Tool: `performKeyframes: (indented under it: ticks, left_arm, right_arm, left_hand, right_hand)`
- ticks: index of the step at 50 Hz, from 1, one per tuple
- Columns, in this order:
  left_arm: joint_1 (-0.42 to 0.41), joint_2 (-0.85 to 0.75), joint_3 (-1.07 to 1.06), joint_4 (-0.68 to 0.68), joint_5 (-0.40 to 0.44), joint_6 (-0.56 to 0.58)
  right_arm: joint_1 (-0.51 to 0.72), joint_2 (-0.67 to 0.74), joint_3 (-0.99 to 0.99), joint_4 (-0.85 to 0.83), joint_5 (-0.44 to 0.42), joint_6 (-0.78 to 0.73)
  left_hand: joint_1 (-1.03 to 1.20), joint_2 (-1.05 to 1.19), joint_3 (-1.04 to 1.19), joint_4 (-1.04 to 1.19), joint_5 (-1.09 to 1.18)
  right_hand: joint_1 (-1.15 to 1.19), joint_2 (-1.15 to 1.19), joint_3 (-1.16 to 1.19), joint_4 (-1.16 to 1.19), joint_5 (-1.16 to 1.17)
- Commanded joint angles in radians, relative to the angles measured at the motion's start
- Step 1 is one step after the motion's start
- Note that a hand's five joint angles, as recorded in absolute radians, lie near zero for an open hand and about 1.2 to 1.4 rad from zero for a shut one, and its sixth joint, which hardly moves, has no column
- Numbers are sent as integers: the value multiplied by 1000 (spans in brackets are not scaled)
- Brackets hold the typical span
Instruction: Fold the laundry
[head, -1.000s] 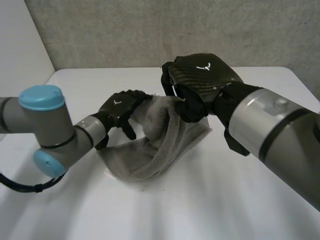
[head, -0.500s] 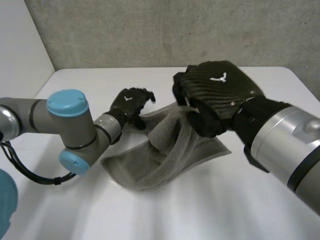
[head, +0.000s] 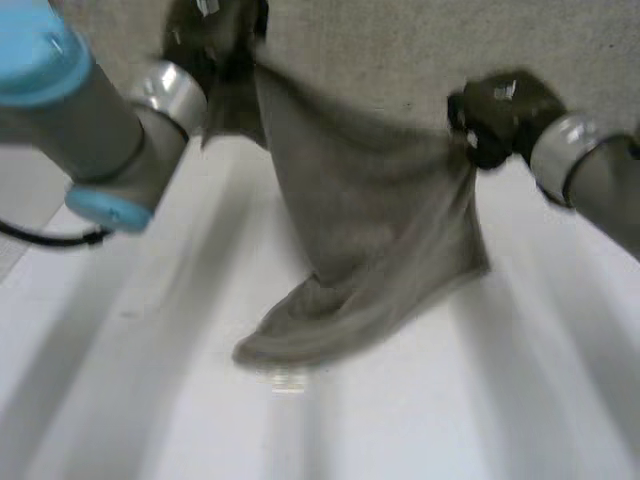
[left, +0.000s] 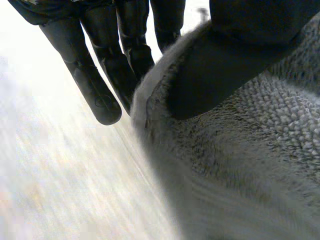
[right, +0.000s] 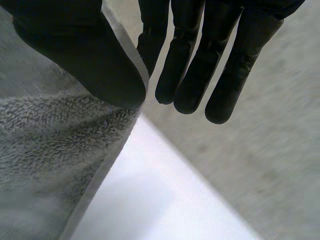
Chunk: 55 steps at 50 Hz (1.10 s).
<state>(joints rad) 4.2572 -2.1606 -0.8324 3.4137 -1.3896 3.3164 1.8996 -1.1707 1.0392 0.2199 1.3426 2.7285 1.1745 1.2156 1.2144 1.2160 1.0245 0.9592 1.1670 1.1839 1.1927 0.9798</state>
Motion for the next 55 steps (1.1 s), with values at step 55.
performKeyframes:
  ticks: [55]
  left_arm:
    - [-28, 433, -722, -281, 110, 312]
  right_arm:
    - [-59, -66, 630, -310, 44, 408]
  left_hand:
    - [222, 181, 182, 180, 197]
  right_hand:
    - [-675, -882, -899, -908, -870]
